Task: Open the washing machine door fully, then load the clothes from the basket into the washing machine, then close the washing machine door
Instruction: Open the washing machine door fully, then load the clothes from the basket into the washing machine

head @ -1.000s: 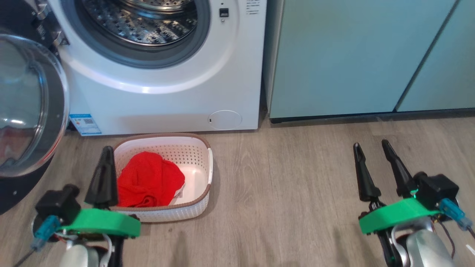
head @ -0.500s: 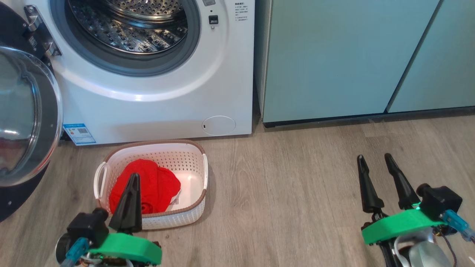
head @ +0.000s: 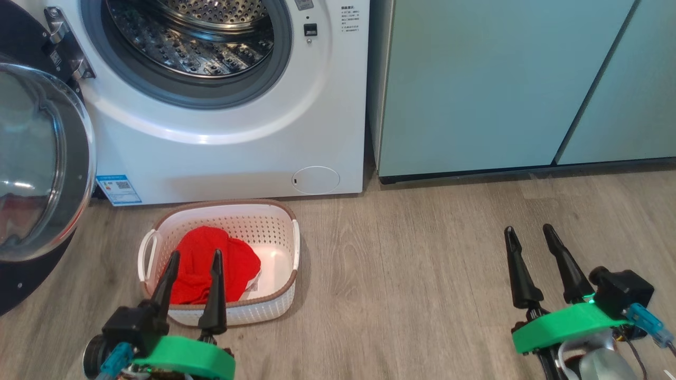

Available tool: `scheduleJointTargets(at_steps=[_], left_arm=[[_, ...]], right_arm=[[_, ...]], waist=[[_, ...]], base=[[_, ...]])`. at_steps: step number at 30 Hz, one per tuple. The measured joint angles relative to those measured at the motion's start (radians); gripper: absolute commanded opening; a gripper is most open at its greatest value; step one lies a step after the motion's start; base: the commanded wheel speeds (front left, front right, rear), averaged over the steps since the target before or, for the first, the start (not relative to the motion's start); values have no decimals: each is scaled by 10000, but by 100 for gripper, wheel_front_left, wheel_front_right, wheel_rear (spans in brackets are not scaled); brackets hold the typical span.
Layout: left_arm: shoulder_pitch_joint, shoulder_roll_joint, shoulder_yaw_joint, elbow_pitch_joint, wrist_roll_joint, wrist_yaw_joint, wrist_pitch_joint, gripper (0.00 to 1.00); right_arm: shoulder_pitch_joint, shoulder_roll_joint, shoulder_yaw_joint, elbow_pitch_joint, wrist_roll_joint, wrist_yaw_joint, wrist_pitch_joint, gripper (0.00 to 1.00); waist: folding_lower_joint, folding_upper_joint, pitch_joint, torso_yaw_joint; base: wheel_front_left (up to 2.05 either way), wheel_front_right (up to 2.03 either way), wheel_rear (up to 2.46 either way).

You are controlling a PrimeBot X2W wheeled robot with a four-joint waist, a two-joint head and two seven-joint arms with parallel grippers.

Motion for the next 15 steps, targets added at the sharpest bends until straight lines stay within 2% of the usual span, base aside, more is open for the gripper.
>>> scheduleJointTargets(at_steps=[15], left_arm=[[6, 4, -228, 171, 249, 155, 0, 100]], right_arm=[[0, 2, 58, 27, 0, 0, 0, 100]], waist=[[0, 0, -4, 30]], base=[[0, 0, 0]])
